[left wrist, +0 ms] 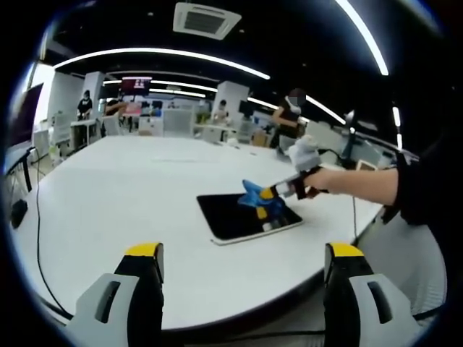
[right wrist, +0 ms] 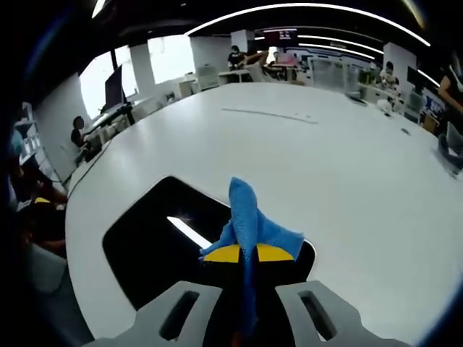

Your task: Wipe the mirror surface with the cleaning cloth until all visible marks leave the cleaned area.

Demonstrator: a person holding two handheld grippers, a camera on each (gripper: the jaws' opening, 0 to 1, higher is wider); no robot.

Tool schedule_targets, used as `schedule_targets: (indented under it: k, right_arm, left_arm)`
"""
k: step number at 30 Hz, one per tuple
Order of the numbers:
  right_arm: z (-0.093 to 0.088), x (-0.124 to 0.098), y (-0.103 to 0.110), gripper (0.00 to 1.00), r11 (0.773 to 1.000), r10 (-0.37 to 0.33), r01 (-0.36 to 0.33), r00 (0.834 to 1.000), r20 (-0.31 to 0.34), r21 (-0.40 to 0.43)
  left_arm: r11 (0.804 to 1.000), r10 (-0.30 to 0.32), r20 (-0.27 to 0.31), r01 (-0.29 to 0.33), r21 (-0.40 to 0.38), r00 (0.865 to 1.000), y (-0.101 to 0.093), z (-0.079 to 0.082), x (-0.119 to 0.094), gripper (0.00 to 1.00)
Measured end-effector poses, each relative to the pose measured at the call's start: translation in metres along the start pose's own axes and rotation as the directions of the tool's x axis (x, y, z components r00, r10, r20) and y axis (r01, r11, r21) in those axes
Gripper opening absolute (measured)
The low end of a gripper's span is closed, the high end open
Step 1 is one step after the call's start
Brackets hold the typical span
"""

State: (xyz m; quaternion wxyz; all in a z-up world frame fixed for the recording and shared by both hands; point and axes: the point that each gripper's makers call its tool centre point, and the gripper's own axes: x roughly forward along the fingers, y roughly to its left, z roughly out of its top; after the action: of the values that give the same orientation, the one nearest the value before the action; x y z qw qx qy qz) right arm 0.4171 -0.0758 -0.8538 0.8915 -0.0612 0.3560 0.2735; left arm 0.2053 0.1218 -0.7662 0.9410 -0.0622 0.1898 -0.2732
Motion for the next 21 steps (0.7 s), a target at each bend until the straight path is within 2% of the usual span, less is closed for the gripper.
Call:
schedule_targets:
  k: [21]
  right_arm:
    - [-0.016,-0.014,0.011,0.0,1.0,0.028,-0.027,0.999,-0.032,0.015]
  left_arm:
    - [1.0,0.007,-0.024,-0.007,0.005,1.0,0.001,-0.003,0.0,0.92]
